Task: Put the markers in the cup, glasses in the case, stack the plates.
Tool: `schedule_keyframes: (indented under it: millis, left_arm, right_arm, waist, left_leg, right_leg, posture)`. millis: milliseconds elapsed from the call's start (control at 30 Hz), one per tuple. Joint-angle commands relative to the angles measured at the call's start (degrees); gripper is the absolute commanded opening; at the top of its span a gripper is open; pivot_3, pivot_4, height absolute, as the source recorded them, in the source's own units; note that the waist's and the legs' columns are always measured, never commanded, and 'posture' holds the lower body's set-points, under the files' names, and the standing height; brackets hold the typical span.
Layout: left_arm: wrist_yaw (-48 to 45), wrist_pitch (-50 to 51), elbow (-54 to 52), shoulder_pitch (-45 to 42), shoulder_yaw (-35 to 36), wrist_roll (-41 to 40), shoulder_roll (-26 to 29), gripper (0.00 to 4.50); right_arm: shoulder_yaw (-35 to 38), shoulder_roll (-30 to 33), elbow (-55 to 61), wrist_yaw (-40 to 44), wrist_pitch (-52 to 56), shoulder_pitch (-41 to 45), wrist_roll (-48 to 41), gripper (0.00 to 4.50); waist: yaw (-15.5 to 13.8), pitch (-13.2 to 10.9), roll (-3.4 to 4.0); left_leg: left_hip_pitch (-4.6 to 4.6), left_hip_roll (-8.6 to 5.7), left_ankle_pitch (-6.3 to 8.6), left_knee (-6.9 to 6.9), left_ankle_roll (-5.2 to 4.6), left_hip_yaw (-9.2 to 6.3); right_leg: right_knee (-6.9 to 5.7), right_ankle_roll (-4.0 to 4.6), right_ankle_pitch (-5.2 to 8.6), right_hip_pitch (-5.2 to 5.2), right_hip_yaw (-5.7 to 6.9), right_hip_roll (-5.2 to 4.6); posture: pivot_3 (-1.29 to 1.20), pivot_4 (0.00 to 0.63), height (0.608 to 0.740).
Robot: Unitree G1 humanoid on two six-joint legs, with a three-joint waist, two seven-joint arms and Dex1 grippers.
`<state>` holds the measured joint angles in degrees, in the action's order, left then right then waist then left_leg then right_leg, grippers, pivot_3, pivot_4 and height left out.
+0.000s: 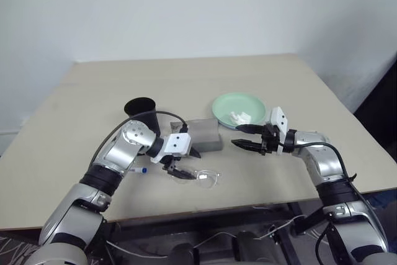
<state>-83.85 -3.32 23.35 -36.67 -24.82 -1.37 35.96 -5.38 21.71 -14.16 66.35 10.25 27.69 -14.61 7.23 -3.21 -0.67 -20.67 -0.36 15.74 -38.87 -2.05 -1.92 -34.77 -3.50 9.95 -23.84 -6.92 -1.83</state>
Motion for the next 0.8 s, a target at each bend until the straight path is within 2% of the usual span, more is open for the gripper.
schedule_keyframes:
  millis: [33,300,433,567,800]
  left_arm:
    - [-0.44,-3.24,1.73,-1.95,-0.60,1.93,-0.99,3.23]
    - [0.15,-8.24,4.15,-2.15,-0.47,3.52,-3.38,3.23]
    - [-0.20,-9.32,4.34,-2.46,-0.30,4.07,-3.44,2.37]
    - [-0.25,-9.62,4.10,-2.87,-0.27,4.82,-2.84,1.01]
    - [-0.88,-9.95,4.05,-3.42,-0.59,5.62,-2.01,1.01]
  right_arm:
    - [0.73,1.01,5.42,0.29,2.02,-0.82,-2.87,2.63]
    - [0.19,0.99,6.93,-0.51,3.09,-1.56,-3.16,2.63]
    - [-0.43,0.67,6.47,-0.67,2.81,-1.48,-2.82,2.63]
    - [-0.93,0.53,6.50,-0.85,2.75,-1.55,-2.78,2.63]
    - [-1.48,0.54,6.36,-1.15,2.64,-1.49,-2.73,2.63]
  waist:
    - [-0.02,0.00,-0.01]
    - [-0.04,0.00,-0.02]
    - [-0.02,-0.01,-0.03]
    - [-0.07,0.01,-0.01]
    - [-0.37,0.01,-0.03]
  left_leg:
    - [0.00,0.00,0.00,0.00,0.00,0.00]
    - [0.04,0.02,0.00,-0.11,-0.01,-0.01]
    - [0.01,0.01,0.00,-0.18,-0.01,-0.01]
    - [0.00,0.01,0.00,-0.17,-0.01,-0.03]
    - [0.07,0.00,0.00,-0.29,-0.01,-0.04]
  right_leg:
    - [0.00,-0.04,-0.02,0.00,0.00,0.00]
    - [-0.06,-0.06,-0.04,0.05,0.00,0.00]
    - [-0.04,-0.07,-0.04,0.07,-0.01,0.00]
    - [-0.04,-0.09,-0.05,0.07,0.00,0.00]
    - [-0.04,-0.04,-0.03,0.21,-0.01,0.00]
  posture:
    - [0.00,0.000,0.737]
    - [0.00,0.000,0.737]
    - [0.00,0.000,0.737]
    - [0.00,0.000,0.737]
    - [0.00,0.000,0.737]
